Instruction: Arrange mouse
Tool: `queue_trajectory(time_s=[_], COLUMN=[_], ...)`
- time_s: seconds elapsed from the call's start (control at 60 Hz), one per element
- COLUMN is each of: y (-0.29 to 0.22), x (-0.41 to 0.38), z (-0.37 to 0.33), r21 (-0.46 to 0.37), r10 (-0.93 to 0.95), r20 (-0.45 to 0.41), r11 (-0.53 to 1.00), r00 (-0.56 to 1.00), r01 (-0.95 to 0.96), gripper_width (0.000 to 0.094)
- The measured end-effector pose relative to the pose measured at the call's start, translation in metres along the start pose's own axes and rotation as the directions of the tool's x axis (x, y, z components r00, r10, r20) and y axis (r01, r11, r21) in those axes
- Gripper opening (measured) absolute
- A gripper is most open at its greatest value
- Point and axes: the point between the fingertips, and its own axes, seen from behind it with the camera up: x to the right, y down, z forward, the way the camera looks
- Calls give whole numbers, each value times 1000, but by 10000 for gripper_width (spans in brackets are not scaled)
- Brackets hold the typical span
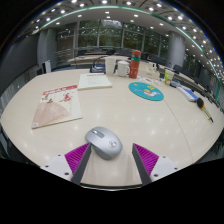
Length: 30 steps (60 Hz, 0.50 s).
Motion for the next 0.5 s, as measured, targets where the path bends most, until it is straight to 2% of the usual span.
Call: queue_trajectory(time_s=[0.15, 0.3, 0.367, 0.433, 0.5], y=[-17, -29, -36, -40, -44], x=[3, 1, -3, -9, -11], z=[20, 43, 50, 56, 61], r21=[4, 0, 11, 15, 24], r10=[4, 2, 1, 0, -11], r20=[-23, -27, -17, 4, 4], r11=[1000, 1000, 1000, 1000, 1000], r00=[1000, 1000, 1000, 1000, 1000], r01=[-4, -2, -1, 0, 11], gripper_width=[838, 795, 720, 527, 495])
